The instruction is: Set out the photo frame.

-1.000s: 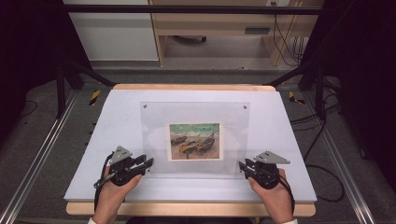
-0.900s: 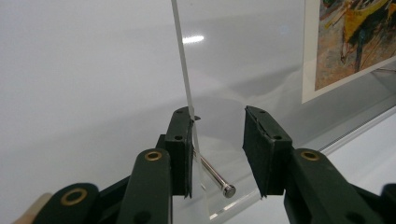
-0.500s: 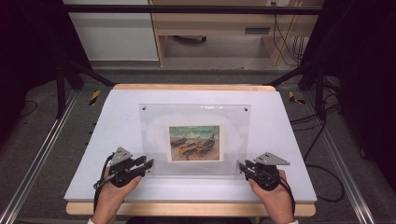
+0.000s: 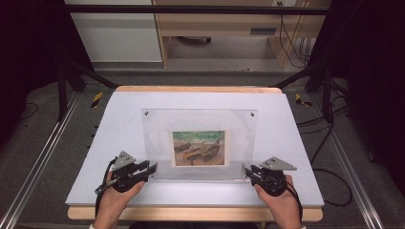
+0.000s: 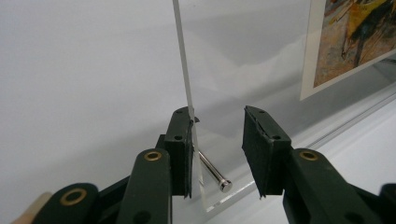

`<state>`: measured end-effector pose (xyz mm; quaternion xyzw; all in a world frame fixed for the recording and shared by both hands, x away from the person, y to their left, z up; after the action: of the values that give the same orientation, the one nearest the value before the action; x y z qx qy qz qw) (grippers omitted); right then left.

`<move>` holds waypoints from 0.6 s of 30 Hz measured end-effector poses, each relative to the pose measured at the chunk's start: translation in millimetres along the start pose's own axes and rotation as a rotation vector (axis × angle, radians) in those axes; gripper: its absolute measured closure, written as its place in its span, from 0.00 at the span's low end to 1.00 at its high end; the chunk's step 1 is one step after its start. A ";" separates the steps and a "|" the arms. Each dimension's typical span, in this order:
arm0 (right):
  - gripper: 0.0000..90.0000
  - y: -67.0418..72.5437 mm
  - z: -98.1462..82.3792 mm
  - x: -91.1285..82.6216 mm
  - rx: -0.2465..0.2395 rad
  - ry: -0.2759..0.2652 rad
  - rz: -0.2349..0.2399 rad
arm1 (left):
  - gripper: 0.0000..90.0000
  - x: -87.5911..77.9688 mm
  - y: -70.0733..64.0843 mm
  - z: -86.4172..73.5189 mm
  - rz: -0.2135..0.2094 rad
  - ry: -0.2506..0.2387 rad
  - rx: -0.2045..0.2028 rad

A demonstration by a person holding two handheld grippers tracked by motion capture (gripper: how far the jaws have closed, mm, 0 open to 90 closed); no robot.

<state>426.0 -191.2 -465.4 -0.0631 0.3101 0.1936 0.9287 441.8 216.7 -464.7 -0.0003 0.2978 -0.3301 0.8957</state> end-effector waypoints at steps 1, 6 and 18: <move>0.80 -0.3 -0.3 0.2 -0.007 -0.002 -0.001 | 0.70 -0.2 0.1 -0.2 -0.001 0.002 -0.001; 0.81 0.6 -1.9 -0.7 0.005 0.002 0.001 | 0.70 -0.5 -0.3 -0.7 -0.006 0.006 -0.001; 0.81 2.8 -6.5 -2.7 -0.012 0.017 -0.001 | 0.71 -2.4 -2.3 -4.8 -0.012 0.028 0.006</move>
<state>419.4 -191.0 -468.9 -0.0703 0.3167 0.1943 0.9258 436.3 217.3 -466.9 0.0053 0.3093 -0.3366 0.8894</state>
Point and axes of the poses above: each handheld gripper's, and its own axes: x roughly forward along the jaws, z roughly out of its top, y roughly to its left, the point moved 3 cm from there along x, roughly forward along the jaws, and after that the axes turned 5 degrees about -z, right-handed, at the moved point
